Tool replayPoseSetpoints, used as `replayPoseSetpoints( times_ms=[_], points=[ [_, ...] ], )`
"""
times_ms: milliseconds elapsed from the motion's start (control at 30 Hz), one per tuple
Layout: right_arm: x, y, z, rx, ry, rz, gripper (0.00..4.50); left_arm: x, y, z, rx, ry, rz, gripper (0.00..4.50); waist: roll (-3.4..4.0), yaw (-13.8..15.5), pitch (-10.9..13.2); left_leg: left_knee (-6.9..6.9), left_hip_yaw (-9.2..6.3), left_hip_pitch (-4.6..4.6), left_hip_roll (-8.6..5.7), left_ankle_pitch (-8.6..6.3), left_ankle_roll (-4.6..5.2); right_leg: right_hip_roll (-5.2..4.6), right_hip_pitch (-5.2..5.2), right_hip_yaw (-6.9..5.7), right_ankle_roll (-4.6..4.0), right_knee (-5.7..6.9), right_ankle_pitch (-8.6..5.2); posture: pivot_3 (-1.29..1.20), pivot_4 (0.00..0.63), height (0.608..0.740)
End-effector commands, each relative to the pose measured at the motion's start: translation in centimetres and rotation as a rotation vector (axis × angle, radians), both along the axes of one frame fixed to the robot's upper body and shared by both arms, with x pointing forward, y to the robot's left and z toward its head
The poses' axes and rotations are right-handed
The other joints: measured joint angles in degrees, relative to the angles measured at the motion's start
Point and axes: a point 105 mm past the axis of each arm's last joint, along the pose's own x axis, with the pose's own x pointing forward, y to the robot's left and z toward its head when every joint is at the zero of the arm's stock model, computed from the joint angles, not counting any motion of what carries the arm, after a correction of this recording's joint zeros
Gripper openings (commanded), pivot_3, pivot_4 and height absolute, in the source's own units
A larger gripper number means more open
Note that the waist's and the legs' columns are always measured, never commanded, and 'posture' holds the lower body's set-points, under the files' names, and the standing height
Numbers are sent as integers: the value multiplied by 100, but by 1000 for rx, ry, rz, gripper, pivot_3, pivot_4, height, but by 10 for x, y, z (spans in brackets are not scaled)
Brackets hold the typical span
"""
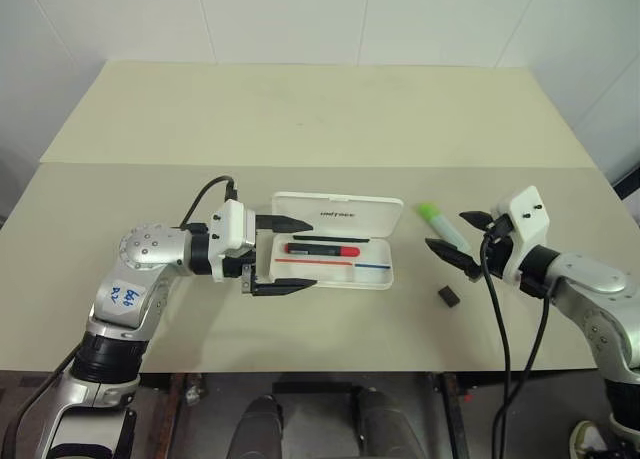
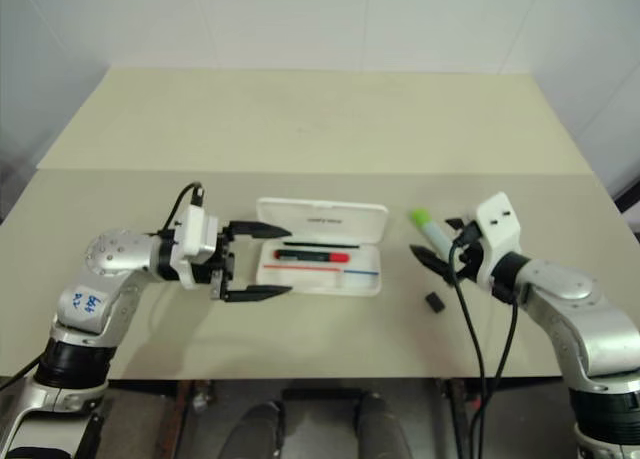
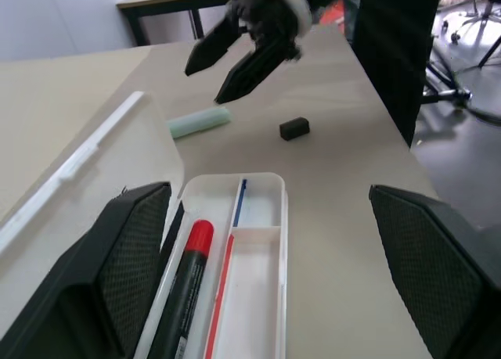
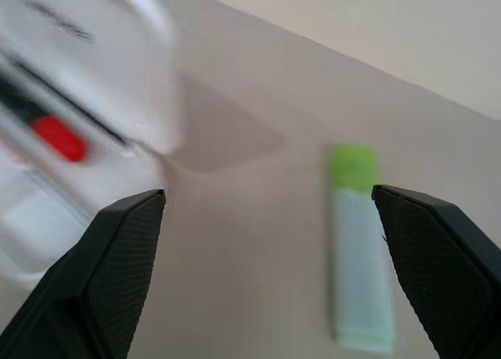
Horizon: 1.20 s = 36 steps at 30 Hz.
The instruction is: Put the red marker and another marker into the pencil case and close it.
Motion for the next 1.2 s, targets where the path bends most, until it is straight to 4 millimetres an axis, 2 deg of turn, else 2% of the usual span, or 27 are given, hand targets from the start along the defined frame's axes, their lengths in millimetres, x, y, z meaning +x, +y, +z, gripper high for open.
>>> replayPoseSetpoints(
  times_ms=[33,133,467,700,800,1067,1200],
  points=[
    [4,-8,4,-15,-70,-67,4500,-7,-2,16,-47,-35,6,4342,1,-1,0,-1,0,1,0,0,0,0,0,0,2,1,1,0,150,740],
    [5,-4,-10,-9,-61,-73,4500,-7,-4,22,-85,-18,31,4342,1,-8,0,-2,-1,3,1,0,0,2,0,-1,3,3,2,0,150,740],
    [16,-5,-36,17,-48,-110,4500,-7,-15,29,-93,-1,20,4342,2,-13,1,0,0,4,0,0,0,3,0,0,3,4,2,0,150,740],
    [25,-18,-46,16,-39,-145,4500,-9,-21,29,-95,5,-2,4342,3,-26,1,0,0,4,0,0,0,3,0,0,4,5,2,0,150,740],
    [27,-19,-45,27,-41,-142,3905,-10,-23,29,-93,8,-11,4378,3,-26,1,2,0,5,0,1,0,3,2,1,3,5,2,0,150,740],
    [27,-6,-41,42,-40,-90,1083,-9,-23,29,-90,2,-12,4378,3,-14,1,2,0,5,0,1,1,3,2,1,7,6,4,0,150,740],
    [27,-9,-41,32,-37,-94,1102,-8,-23,28,-83,0,-16,4378,3,-14,1,1,0,5,0,1,1,3,2,1,11,6,6,0,150,740]
  ],
)
